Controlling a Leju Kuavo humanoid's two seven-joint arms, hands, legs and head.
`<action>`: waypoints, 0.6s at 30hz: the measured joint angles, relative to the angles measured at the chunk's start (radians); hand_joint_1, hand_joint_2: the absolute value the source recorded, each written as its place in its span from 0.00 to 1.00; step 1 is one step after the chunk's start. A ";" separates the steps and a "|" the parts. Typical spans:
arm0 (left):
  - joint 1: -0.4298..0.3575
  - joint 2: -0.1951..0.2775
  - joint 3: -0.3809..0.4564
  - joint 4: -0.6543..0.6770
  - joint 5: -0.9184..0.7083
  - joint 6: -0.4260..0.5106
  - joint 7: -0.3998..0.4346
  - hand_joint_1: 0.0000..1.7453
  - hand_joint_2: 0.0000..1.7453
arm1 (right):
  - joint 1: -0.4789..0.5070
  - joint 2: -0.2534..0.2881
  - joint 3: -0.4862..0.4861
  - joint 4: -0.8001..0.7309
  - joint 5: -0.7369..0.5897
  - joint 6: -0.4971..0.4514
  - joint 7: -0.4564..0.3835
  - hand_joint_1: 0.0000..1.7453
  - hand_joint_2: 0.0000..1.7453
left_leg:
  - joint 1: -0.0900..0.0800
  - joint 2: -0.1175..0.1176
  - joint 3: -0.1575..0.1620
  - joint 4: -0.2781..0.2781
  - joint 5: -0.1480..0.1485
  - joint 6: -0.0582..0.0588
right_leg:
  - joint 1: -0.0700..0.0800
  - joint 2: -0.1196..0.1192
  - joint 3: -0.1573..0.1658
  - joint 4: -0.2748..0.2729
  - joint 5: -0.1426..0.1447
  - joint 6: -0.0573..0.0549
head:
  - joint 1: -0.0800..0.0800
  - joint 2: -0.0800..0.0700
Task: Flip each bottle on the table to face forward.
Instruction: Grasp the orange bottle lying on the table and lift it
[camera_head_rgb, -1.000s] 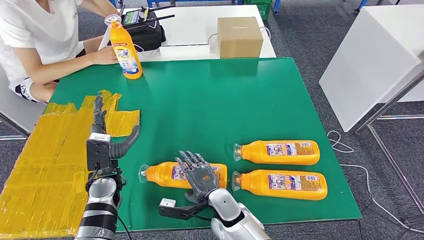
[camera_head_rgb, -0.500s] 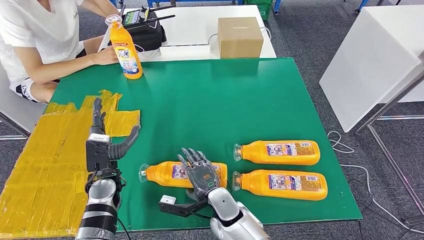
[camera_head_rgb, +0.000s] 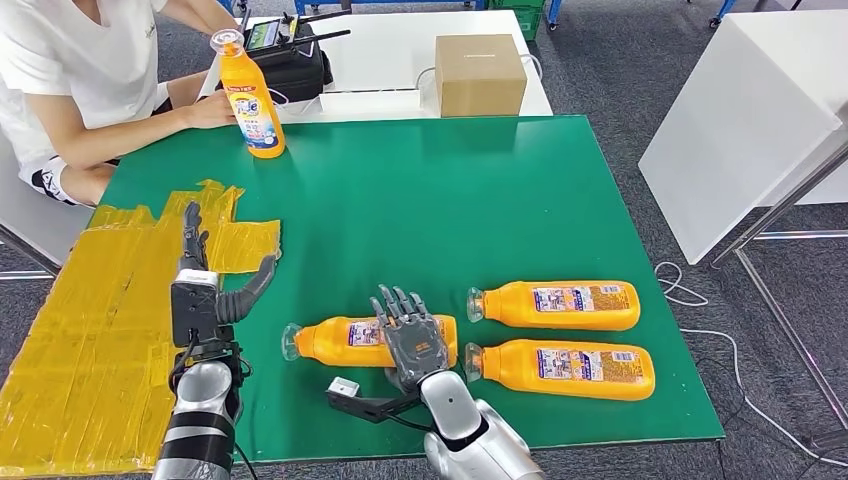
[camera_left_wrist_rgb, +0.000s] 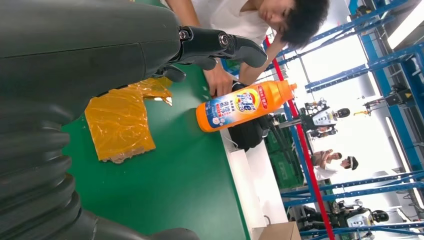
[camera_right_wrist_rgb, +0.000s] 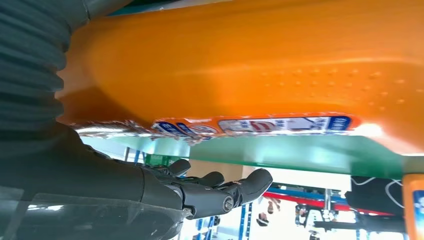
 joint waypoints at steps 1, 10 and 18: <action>0.000 0.000 0.000 0.000 0.002 0.000 0.001 0.00 1.00 | 0.000 0.000 -0.005 0.000 0.002 0.000 0.002 0.00 1.00 | 0.000 0.000 0.000 0.000 0.000 0.000 | 0.000 0.000 0.000 0.000 0.000 0.000 | 0.000 0.000; 0.001 0.000 0.007 -0.001 0.019 0.001 0.004 0.00 1.00 | -0.008 0.000 -0.033 0.005 0.012 0.019 0.021 0.00 1.00 | 0.000 0.000 0.000 0.000 0.000 0.000 | 0.000 0.000 0.000 0.000 0.000 0.000 | 0.000 0.000; 0.001 0.000 0.016 -0.003 0.027 -0.001 0.004 0.00 1.00 | -0.027 0.000 -0.050 0.036 0.007 0.038 0.012 0.86 1.00 | 0.000 0.000 0.000 0.000 0.000 0.000 | 0.000 0.000 0.000 0.000 0.000 0.000 | 0.000 0.000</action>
